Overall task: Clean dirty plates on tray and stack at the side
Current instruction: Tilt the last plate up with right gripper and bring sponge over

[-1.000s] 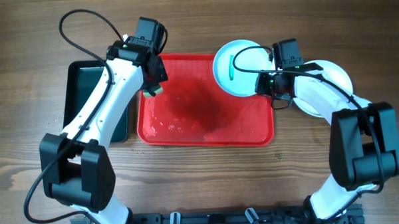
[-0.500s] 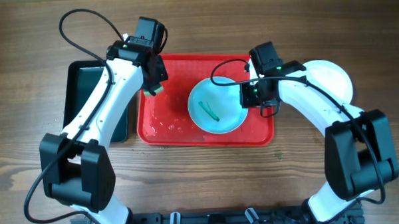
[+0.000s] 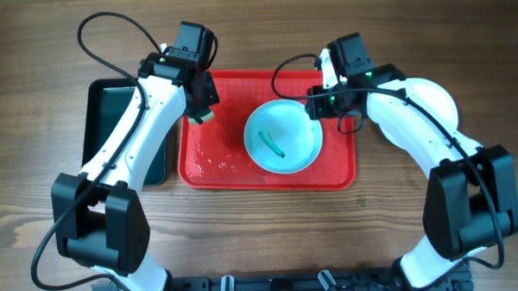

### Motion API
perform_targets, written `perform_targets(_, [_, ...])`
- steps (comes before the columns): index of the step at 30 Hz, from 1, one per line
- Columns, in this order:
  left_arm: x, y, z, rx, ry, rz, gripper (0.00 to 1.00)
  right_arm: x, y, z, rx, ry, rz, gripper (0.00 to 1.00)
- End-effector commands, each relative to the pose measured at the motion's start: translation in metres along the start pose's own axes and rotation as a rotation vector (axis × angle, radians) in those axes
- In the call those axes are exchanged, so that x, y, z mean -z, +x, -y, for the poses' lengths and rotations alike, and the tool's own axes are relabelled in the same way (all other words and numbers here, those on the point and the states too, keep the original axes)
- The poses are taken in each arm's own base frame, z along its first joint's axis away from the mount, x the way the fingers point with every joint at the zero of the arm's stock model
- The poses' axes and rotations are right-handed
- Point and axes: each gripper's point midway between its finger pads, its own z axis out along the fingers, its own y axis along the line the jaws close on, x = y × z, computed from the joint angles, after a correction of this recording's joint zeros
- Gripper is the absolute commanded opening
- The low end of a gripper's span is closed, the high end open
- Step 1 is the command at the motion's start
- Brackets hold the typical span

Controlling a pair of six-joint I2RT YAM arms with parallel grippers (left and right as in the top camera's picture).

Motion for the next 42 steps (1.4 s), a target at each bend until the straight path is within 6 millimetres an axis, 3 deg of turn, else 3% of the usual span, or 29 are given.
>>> perform_targets(1, [-0.003,-0.001,0.003,-0.001,0.013,-0.008,0.04,-0.021,0.004,0.009,0.094,0.026,-0.043,0.47])
perform_targets(4, [-0.003,-0.001,0.003,-0.001,0.014,-0.007,0.04,-0.046,0.015,0.004,0.258,-0.041,-0.096,0.38])
perform_targets(8, [-0.003,-0.001,0.003,-0.001,0.014,-0.007,0.04,-0.066,0.021,0.01,0.292,-0.039,-0.125,0.25])
perform_targets(12, [-0.003,-0.001,0.004,0.0,0.015,-0.005,0.04,-0.07,0.025,0.014,0.263,-0.021,-0.145,0.05])
perform_targets(15, [-0.003,-0.001,0.004,0.0,0.016,-0.005,0.04,-0.065,0.032,0.014,0.2,-0.015,-0.188,0.04])
perform_targets(19, [-0.003,-0.003,0.004,0.001,0.019,0.001,0.04,-0.053,0.042,0.0,0.0,-0.064,-0.265,0.04])
perform_targets(23, [-0.003,-0.003,0.005,0.024,0.019,0.001,0.04,-0.053,0.044,-0.001,-0.221,-0.038,-0.278,0.04])
perform_targets(28, [-0.003,-0.003,0.005,0.028,0.02,0.002,0.04,-0.066,0.023,-0.021,-0.379,-0.073,-0.182,0.04])
perform_targets(34, [-0.005,-0.005,0.008,0.054,0.029,0.009,0.04,-0.088,0.04,-0.045,-0.386,0.001,-0.188,0.04])
perform_targets(39, [-0.038,-0.004,0.03,0.003,0.046,0.017,0.04,-0.088,0.041,-0.044,-0.381,0.004,-0.194,0.04])
perform_targets(42, [-0.079,0.022,0.057,-0.189,0.118,-0.082,0.04,-0.087,0.042,-0.051,-0.332,-0.042,-0.209,0.04])
